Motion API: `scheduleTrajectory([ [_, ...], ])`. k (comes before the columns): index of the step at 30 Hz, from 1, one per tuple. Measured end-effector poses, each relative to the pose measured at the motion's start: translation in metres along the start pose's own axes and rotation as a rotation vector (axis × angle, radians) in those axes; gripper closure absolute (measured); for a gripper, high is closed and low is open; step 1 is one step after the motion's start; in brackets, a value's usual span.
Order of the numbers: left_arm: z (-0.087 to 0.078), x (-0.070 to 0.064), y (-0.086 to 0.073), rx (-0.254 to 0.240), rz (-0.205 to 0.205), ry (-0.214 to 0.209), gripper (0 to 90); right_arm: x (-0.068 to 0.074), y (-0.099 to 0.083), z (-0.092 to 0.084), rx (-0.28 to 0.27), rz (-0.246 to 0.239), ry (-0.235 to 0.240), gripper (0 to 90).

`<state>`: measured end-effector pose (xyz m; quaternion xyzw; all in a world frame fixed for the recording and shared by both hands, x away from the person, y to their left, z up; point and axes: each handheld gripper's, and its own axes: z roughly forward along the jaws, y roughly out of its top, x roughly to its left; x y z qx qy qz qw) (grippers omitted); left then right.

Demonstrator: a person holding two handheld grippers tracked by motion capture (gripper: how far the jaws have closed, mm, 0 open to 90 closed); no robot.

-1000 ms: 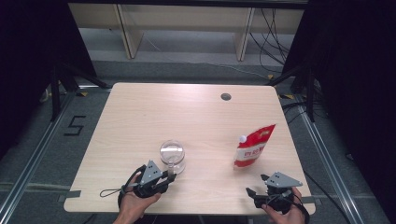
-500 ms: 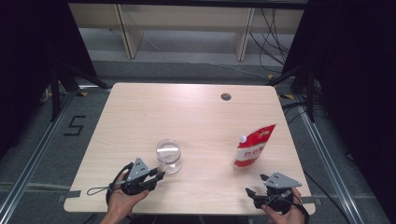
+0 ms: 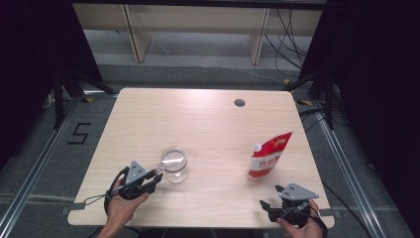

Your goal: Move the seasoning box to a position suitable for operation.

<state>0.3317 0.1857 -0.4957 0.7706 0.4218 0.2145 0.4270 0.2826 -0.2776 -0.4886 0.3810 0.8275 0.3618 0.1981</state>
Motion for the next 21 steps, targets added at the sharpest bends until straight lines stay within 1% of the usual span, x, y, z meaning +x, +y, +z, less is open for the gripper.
scheduleTrajectory([
  [1, 0.002, 0.000, 0.000, 0.000, 0.000, -0.006, 69.3, 0.000, 0.000, 0.000, 0.000, -0.008, -0.001, 25.4],
  [2, 0.002, 0.000, 0.000, 0.000, 0.000, -0.006, 71.5, 0.000, 0.000, 0.000, 0.000, -0.008, -0.001, 25.4],
  [3, 0.002, 0.000, 0.001, 0.001, 0.005, 0.004, 72.3, 0.000, 0.000, 0.000, 0.000, -0.010, -0.003, 25.4],
  [4, 0.002, 0.000, 0.001, 0.001, 0.005, 0.004, 72.6, 0.000, 0.000, 0.000, 0.000, -0.010, -0.003, 25.4],
  [5, 0.002, 0.002, 0.001, 0.010, 0.022, 0.006, 72.8, 0.000, 0.000, 0.001, -0.001, -0.011, -0.001, 25.4],
  [6, 0.002, 0.002, 0.001, 0.010, 0.022, 0.006, 73.0, 0.000, 0.000, 0.001, -0.001, -0.011, -0.001, 25.4],
  [7, 0.002, 0.004, 0.001, 0.012, 0.037, 0.004, 73.2, 0.000, 0.000, 0.001, 0.008, -0.004, 0.006, 25.4],
  [8, 0.002, 0.004, 0.001, 0.012, 0.037, 0.004, 73.3, 0.000, 0.000, 0.001, 0.008, -0.004, 0.006, 25.4],
  [9, 0.004, 0.004, 0.002, -0.010, 0.038, -0.008, 73.4, 0.000, 0.000, 0.001, 0.012, -0.008, 0.013, 25.4],
  [10, 0.004, 0.004, 0.002, -0.010, 0.038, -0.008, 73.5, 0.000, 0.000, 0.001, 0.012, -0.008, 0.013, 25.4],
  [11, 0.006, 0.007, 0.002, -0.019, 0.068, -0.022, 73.6, 0.000, 0.000, 0.001, 0.011, -0.009, 0.012, 25.4],
  [12, 0.006, 0.007, 0.002, -0.019, 0.068, -0.022, 73.6, 0.000, 0.000, 0.001, 0.011, -0.009, 0.012, 25.4],
  [13, 0.007, 0.007, 0.002, -0.020, 0.077, -0.045, 73.5, 0.000, 0.000, 0.001, 0.013, -0.010, 0.013, 25.4],
  [14, 0.007, 0.007, 0.002, -0.020, 0.077, -0.045, 73.6, 0.000, 0.000, 0.001, 0.013, -0.010, 0.013, 25.4],
  [15, 0.007, 0.006, 0.003, -0.007, 0.093, -0.066, 73.6, 0.000, 0.000, 0.001, 0.009, -0.007, 0.010, 25.4],
  [16, 0.007, 0.006, 0.003, -0.007, 0.093, -0.066, 73.6, 0.000, 0.000, 0.001, 0.009, -0.007, 0.010, 25.4],
  [17, 0.009, 0.001, 0.003, -0.021, 0.111, -0.102, 73.6, 0.000, 0.000, 0.002, 0.008, -0.018, 0.017, 25.4],
  [18, 0.009, 0.001, 0.003, -0.021, 0.111, -0.102, 73.6, 0.000, 0.000, 0.002, 0.008, -0.018, 0.017, 25.4],
  [19, 0.010, -0.001, 0.004, -0.021, 0.127, -0.122, 73.6, 0.000, -0.001, 0.001, 0.010, -0.006, 0.008, 25.4],
  [20, 0.011, -0.003, 0.004, -0.022, 0.135, -0.143, 73.6, 0.000, -0.001, 0.002, 0.011, -0.006, 0.008, 25.4],
  [21, 0.012, -0.006, 0.005, -0.021, 0.149, -0.152, 73.7, 0.000, -0.001, 0.002, 0.008, -0.007, 0.010, 25.4],
])
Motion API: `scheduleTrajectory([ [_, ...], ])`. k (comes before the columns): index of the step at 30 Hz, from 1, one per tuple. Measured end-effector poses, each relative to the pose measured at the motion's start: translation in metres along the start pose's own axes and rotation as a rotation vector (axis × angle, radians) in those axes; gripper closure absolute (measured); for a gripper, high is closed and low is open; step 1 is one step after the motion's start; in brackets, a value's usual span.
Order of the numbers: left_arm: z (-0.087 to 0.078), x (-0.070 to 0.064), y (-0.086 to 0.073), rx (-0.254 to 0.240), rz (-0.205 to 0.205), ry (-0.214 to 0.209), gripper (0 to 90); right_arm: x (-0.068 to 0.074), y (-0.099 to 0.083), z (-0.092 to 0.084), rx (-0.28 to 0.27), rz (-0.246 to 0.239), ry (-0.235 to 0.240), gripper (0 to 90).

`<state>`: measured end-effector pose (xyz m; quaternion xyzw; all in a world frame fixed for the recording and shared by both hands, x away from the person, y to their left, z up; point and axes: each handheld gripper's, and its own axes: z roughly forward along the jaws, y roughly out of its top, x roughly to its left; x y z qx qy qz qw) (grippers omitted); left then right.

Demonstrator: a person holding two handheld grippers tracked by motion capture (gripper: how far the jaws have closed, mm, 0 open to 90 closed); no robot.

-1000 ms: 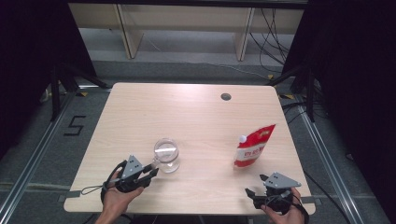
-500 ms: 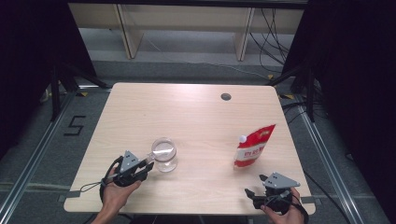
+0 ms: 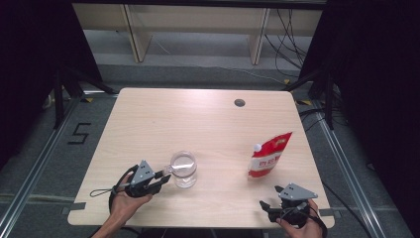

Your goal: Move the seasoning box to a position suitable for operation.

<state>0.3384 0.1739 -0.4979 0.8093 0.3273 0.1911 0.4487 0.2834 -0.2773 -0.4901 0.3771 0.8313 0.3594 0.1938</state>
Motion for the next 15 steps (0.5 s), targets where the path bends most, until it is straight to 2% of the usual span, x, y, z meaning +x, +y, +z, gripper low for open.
scheduleTrajectory([
  [1, 0.002, -0.003, 0.001, -0.013, 0.012, -0.022, 73.7, 0.000, 0.000, 0.000, 0.000, 0.000, 0.000, 25.4],
  [2, 0.005, -0.010, 0.002, -0.016, 0.003, -0.044, 73.7, 0.000, 0.000, 0.000, 0.000, 0.000, -0.001, 25.4],
  [3, 0.005, -0.010, 0.002, -0.016, 0.003, -0.044, 73.8, 0.000, 0.000, 0.000, 0.000, 0.000, -0.001, 25.4],
  [4, 0.008, -0.014, 0.004, -0.020, 0.028, -0.069, 73.7, 0.000, 0.000, 0.000, 0.001, 0.000, 0.000, 25.4],
  [5, 0.008, -0.014, 0.004, -0.020, 0.028, -0.069, 73.7, 0.000, 0.000, 0.000, 0.001, 0.000, 0.000, 25.4],
  [6, 0.011, -0.018, 0.005, -0.029, 0.038, -0.091, 73.8, 0.000, 0.000, 0.000, 0.002, -0.002, 0.001, 25.4],
  [7, 0.011, -0.018, 0.005, -0.029, 0.038, -0.091, 73.8, 0.000, 0.000, 0.000, 0.000, -0.001, 0.000, 25.4],
  [8, 0.013, -0.021, 0.007, -0.022, 0.062, -0.099, 73.8, 0.000, 0.000, 0.000, 0.000, -0.001, -0.001, 25.4],
  [11, 0.016, -0.023, 0.008, -0.028, 0.061, -0.119, 73.7, 0.000, 0.000, 0.000, -0.002, 0.001, 0.000, 25.4],
  [12, 0.017, -0.023, 0.010, -0.027, 0.089, -0.126, 73.8, 0.000, 0.000, 0.000, 0.000, 0.001, 0.002, 25.4],
  [13, 0.017, -0.023, 0.010, -0.027, 0.089, -0.126, 73.7, 0.000, 0.000, 0.000, 0.000, 0.001, 0.002, 25.4],
  [14, 0.018, -0.024, 0.010, -0.024, 0.069, -0.128, 73.7, 0.000, 0.000, 0.000, 0.001, 0.004, 0.003, 25.4],
  [15, 0.019, -0.020, 0.011, -0.021, 0.114, -0.137, 73.7, 0.000, 0.000, 0.000, -0.001, 0.000, 0.001, 25.4],
])
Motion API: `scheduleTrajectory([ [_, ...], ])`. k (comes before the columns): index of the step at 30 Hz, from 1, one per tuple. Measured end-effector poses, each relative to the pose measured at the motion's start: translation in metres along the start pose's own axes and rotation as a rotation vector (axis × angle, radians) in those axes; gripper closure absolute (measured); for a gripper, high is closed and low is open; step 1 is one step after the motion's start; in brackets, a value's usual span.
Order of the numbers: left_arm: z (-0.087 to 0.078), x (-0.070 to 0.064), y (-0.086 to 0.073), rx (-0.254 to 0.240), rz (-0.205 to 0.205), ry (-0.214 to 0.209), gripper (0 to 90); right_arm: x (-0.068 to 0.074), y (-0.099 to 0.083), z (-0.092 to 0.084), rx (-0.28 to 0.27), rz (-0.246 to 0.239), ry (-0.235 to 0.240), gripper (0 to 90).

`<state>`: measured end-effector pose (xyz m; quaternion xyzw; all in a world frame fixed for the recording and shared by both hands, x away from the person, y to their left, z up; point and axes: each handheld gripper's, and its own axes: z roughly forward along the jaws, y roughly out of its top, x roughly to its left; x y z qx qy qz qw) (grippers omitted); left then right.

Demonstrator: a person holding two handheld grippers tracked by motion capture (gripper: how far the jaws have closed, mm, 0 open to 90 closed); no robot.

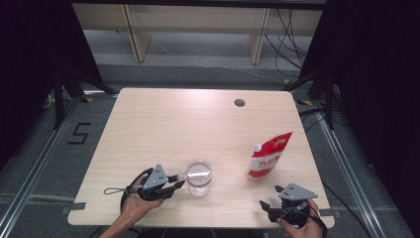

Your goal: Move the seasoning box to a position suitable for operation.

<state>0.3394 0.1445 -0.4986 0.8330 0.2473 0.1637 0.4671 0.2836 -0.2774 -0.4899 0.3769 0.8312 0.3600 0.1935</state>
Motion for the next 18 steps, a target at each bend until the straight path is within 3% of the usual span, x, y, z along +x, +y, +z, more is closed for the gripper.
scheduleTrajectory([
  [1, 0.001, -0.002, -0.001, -0.012, -0.039, 0.006, 73.8, 0.000, 0.000, 0.000, 0.001, -0.001, 0.000, 25.4],
  [3, 0.002, -0.001, 0.000, -0.017, -0.018, -0.005, 73.8, 0.000, 0.000, 0.000, 0.004, 0.004, -0.002, 25.4],
  [5, 0.003, -0.003, 0.000, -0.016, -0.032, -0.007, 73.8, 0.000, 0.000, 0.000, -0.002, -0.006, -0.007, 25.4],
  [7, 0.004, -0.002, 0.001, -0.008, -0.017, -0.013, 73.8, 0.000, 0.000, 0.000, -0.002, -0.006, -0.007, 25.4],
  [8, 0.005, -0.004, 0.001, -0.020, -0.031, -0.009, 73.8, 0.000, 0.000, 0.000, -0.002, -0.006, -0.007, 25.4],
  [14, 0.010, -0.007, 0.004, -0.019, -0.023, -0.025, 73.8, 0.000, 0.000, 0.000, 0.000, -0.006, -0.005, 25.4],
  [18, 0.013, -0.010, 0.006, -0.024, 0.000, -0.045, 73.7, 0.001, 0.001, 0.001, 0.011, 0.021, 0.005, 25.4],
])
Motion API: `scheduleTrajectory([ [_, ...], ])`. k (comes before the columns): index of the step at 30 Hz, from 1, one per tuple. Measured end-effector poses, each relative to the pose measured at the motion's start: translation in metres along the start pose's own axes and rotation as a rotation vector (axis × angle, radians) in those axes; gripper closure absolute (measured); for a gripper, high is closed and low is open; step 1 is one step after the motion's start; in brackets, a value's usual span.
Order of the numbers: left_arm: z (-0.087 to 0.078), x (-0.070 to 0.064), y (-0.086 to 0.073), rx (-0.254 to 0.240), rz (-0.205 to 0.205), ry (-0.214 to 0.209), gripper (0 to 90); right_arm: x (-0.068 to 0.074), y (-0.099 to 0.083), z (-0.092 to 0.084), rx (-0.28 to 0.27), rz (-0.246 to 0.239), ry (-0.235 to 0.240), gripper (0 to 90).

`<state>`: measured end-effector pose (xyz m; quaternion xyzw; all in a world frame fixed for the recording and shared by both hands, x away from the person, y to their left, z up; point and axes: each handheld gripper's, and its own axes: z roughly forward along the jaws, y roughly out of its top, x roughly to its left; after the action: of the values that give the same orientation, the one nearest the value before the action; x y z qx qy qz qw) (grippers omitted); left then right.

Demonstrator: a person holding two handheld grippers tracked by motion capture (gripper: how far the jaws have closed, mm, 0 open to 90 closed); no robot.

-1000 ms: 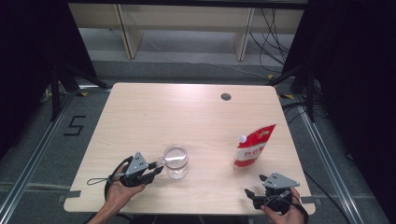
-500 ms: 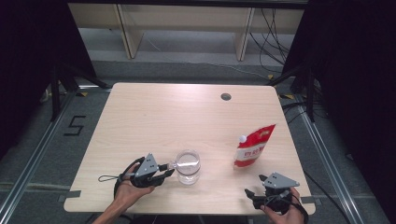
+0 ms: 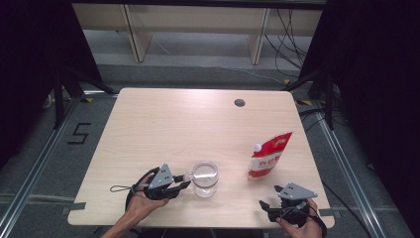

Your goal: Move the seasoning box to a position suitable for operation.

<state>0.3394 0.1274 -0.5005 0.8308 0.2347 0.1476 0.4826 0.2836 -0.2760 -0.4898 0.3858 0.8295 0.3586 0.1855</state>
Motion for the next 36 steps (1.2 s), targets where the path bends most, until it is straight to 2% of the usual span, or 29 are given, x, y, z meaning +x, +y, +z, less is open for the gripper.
scheduleTrajectory([
  [1, 0.002, -0.002, 0.000, -0.003, -0.009, -0.012, 73.8, -0.002, 0.001, 0.001, -0.016, -0.041, -0.012, 25.4],
  [2, 0.002, -0.002, 0.000, -0.003, -0.009, -0.012, 73.8, -0.002, 0.001, 0.001, -0.016, -0.041, -0.012, 25.4],
  [3, 0.005, -0.004, 0.002, -0.006, 0.007, -0.022, 73.8, 0.000, 0.000, 0.001, -0.011, -0.005, 0.000, 25.4],
  [8, 0.008, -0.008, 0.004, -0.014, 0.000, -0.024, 73.7, -0.002, 0.000, 0.001, -0.012, -0.031, 0.002, 25.4],
  [9, 0.007, -0.007, 0.004, 0.002, 0.012, -0.022, 73.7, -0.002, 0.000, 0.002, -0.013, -0.030, 0.006, 25.5],
  [10, 0.008, -0.008, 0.004, -0.004, 0.002, -0.031, 73.7, -0.004, 0.000, 0.003, -0.019, -0.048, 0.002, 25.4],
  [11, 0.008, -0.008, 0.004, -0.006, 0.006, -0.032, 73.7, -0.003, 0.000, 0.002, -0.013, -0.030, 0.010, 25.4],
  [12, 0.009, -0.009, 0.004, -0.009, -0.003, -0.034, 73.7, -0.003, 0.000, 0.002, -0.014, -0.035, 0.007, 25.5],
  [13, 0.009, -0.008, 0.004, -0.002, 0.005, -0.030, 73.7, -0.005, 0.000, 0.003, -0.022, -0.055, -0.004, 25.5],
  [15, 0.009, -0.008, 0.004, -0.008, 0.006, -0.036, 73.6, -0.003, 0.000, 0.002, -0.010, -0.038, 0.003, 25.5],
  [19, 0.009, -0.008, 0.004, -0.007, 0.000, -0.042, 72.9, -0.003, 0.001, 0.002, -0.008, -0.042, 0.006, 25.4],
  [20, 0.008, -0.008, 0.004, -0.006, 0.019, -0.035, 72.3, -0.003, 0.001, 0.003, -0.010, -0.048, 0.000, 25.5],
  [22, 0.008, -0.008, 0.003, 0.013, 0.015, -0.048, 63.5, -0.003, 0.001, 0.003, -0.009, -0.047, 0.007, 25.4],
  [23, 0.005, -0.008, 0.003, 0.013, 0.032, -0.028, 54.8, -0.005, 0.001, 0.004, -0.009, -0.060, 0.013, 25.4],
  [25, 0.003, -0.009, 0.004, 0.012, 0.022, -0.026, 50.0, -0.004, 0.002, 0.004, -0.006, -0.048, 0.016, 25.4],
  [26, 0.003, -0.010, 0.004, -0.004, -0.007, -0.038, 50.0, -0.004, 0.002, 0.004, -0.006, -0.048, 0.016, 25.4],
  [28, -0.002, -0.011, 0.006, 0.007, -0.008, -0.037, 43.3, -0.004, 0.002, 0.004, -0.008, -0.050, 0.015, 25.4],
  [29, -0.007, -0.013, 0.007, 0.009, -0.007, -0.023, 38.8, -0.004, 0.002, 0.004, -0.006, -0.046, 0.018, 25.4],
  [30, -0.007, -0.013, 0.007, 0.009, -0.007, -0.023, 37.5, -0.004, 0.002, 0.004, -0.006, -0.046, 0.018, 25.4],
  [31, -0.011, -0.015, 0.009, 0.003, -0.038, -0.034, 36.2, -0.004, 0.002, 0.004, -0.012, -0.042, 0.011, 25.4],
  [33, -0.014, -0.014, 0.010, 0.007, -0.034, -0.031, 34.6, -0.004, 0.002, 0.004, -0.013, -0.043, 0.009, 25.4],
  [35, -0.021, -0.015, 0.013, 0.020, -0.062, -0.037, 31.9, -0.004, 0.002, 0.004, -0.007, -0.048, 0.013, 25.4],
  [36, -0.021, -0.015, 0.013, 0.020, -0.062, -0.037, 30.8, -0.004, 0.002, 0.004, -0.007, -0.048, 0.013, 25.4],
])
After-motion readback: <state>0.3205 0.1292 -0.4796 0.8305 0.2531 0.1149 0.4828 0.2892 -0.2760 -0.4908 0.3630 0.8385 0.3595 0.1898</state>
